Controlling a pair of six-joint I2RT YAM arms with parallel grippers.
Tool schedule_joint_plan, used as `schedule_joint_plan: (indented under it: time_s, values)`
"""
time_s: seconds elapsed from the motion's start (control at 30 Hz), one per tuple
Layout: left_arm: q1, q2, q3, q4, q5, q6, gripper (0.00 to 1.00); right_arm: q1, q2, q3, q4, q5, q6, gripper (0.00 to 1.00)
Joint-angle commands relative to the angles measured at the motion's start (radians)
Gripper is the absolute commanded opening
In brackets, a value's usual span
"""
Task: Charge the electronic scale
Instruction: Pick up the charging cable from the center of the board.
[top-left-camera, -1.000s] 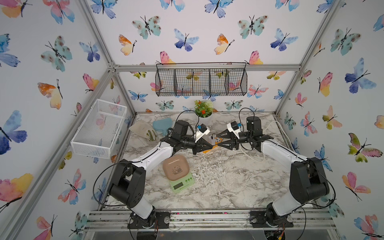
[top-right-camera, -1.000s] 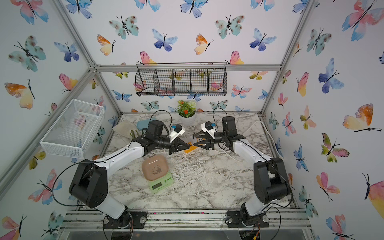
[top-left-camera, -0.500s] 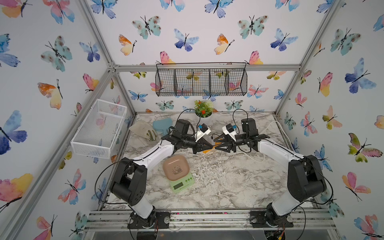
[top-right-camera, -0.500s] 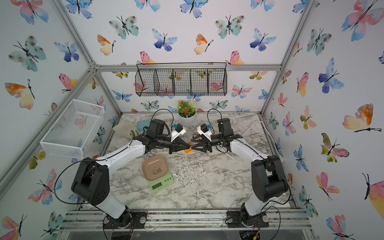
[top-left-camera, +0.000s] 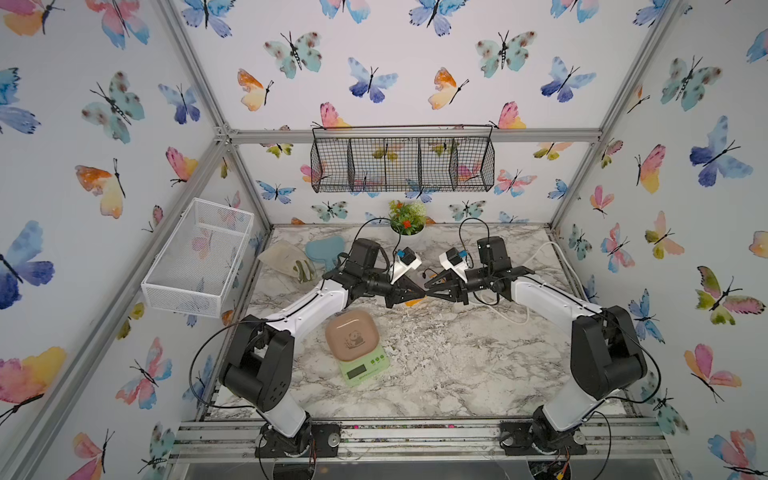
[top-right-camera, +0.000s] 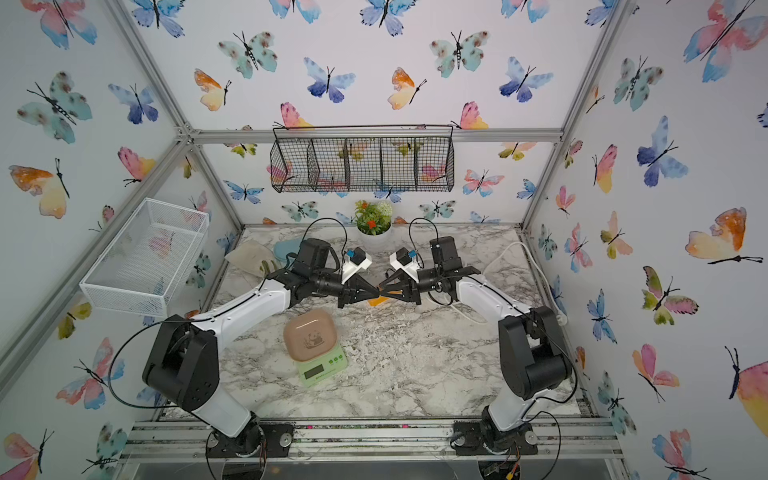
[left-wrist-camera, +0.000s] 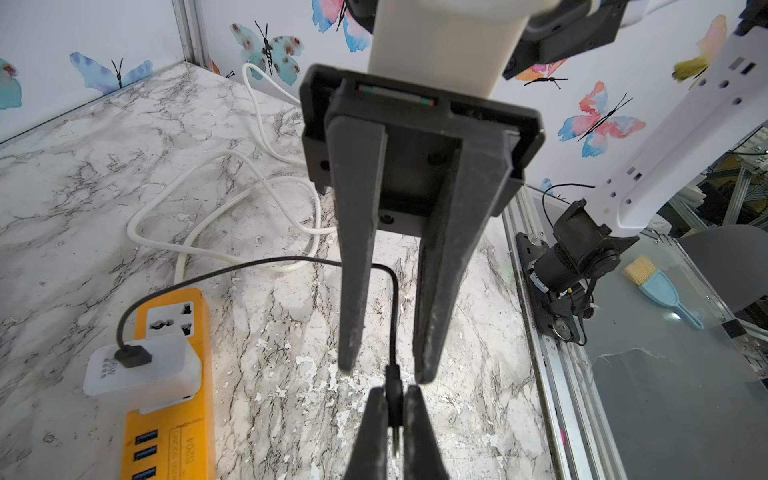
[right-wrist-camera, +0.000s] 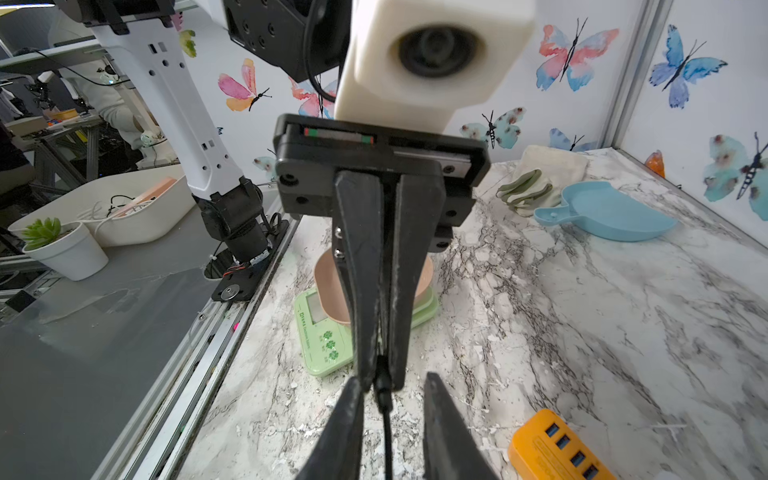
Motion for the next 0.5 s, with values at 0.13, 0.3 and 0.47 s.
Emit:
schedule_joint_plan:
  time_s: [0.13, 0.3, 0.47]
  values:
    - [0.004, 0.008, 0.014, 0.001, 0.018, 0.003, 0.04, 0.006, 0.003, 0.014, -0.023, 0.001, 0.001, 0.23]
    - [0.002, 0.006, 0.014, 0.008, 0.014, -0.004, 0.04, 0.006, 0.003, 0.004, -0.003, 0.006, 0.027, 0.23]
    - [0.002, 0.004, 0.011, 0.02, 0.014, -0.014, 0.04, 0.006, 0.001, 0.002, -0.001, 0.003, 0.03, 0.28]
